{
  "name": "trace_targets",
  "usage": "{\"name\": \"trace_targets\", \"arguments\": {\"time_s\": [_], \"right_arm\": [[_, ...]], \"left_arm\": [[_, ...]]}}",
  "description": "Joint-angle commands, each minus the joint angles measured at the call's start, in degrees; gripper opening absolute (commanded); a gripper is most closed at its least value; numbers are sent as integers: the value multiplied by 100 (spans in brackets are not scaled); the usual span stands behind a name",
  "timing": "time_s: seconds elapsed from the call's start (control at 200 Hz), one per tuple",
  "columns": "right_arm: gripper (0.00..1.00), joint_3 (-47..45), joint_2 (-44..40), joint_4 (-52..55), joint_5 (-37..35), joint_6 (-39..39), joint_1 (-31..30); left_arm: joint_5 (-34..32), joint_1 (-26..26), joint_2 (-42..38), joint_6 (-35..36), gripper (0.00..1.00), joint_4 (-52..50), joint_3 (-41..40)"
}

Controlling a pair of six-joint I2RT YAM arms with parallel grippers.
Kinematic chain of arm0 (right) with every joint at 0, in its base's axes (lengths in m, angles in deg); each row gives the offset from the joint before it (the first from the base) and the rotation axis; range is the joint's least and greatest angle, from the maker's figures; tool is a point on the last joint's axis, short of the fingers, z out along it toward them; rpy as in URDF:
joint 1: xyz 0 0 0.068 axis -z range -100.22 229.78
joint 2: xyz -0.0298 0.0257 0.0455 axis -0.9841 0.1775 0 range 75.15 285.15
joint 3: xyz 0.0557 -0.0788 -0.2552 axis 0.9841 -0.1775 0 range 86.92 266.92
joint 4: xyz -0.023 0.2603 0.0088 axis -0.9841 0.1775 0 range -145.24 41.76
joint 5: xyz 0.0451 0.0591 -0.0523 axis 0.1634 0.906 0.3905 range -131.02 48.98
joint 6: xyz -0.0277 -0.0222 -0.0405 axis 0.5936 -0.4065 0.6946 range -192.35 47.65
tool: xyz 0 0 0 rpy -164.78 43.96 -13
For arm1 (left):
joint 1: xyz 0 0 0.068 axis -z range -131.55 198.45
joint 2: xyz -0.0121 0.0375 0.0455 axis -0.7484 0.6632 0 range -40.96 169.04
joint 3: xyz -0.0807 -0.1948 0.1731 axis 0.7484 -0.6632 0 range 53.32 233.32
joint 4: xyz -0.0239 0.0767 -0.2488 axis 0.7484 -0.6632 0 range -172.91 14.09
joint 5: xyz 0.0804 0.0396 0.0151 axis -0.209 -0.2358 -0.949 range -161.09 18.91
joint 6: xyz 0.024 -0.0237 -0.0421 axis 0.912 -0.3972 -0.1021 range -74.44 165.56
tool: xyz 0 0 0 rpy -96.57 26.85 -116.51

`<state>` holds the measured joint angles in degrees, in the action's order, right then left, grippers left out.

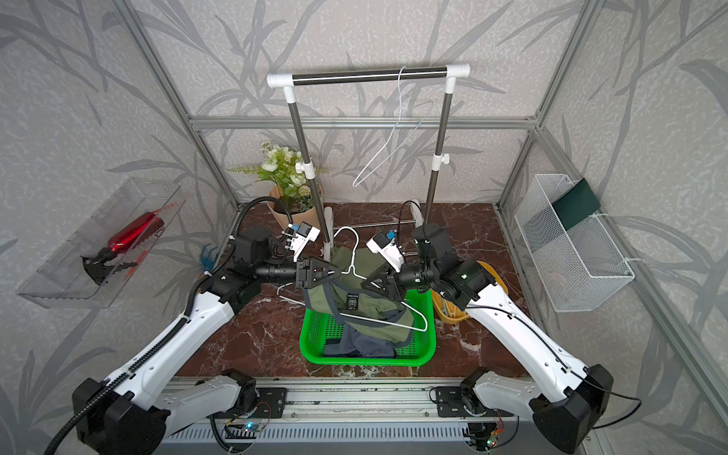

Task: Remove the clothespins securing tank tops to the hanger
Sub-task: Remove the tank top from the hanger.

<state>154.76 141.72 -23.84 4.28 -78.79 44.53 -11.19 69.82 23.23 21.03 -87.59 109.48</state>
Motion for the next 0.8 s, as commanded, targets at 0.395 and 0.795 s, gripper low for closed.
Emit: {"name": "trace_targets", "arguments": {"time_s": [0.395, 0.795], "right_arm": [[0, -298, -757, 395, -424, -333, -53], [0, -222, -1248, 1362, -882, -376, 224]], "left_arm": [[-557, 140, 68, 223, 12, -57, 44], [-1231, 140, 57, 267, 29, -163, -197]]}}
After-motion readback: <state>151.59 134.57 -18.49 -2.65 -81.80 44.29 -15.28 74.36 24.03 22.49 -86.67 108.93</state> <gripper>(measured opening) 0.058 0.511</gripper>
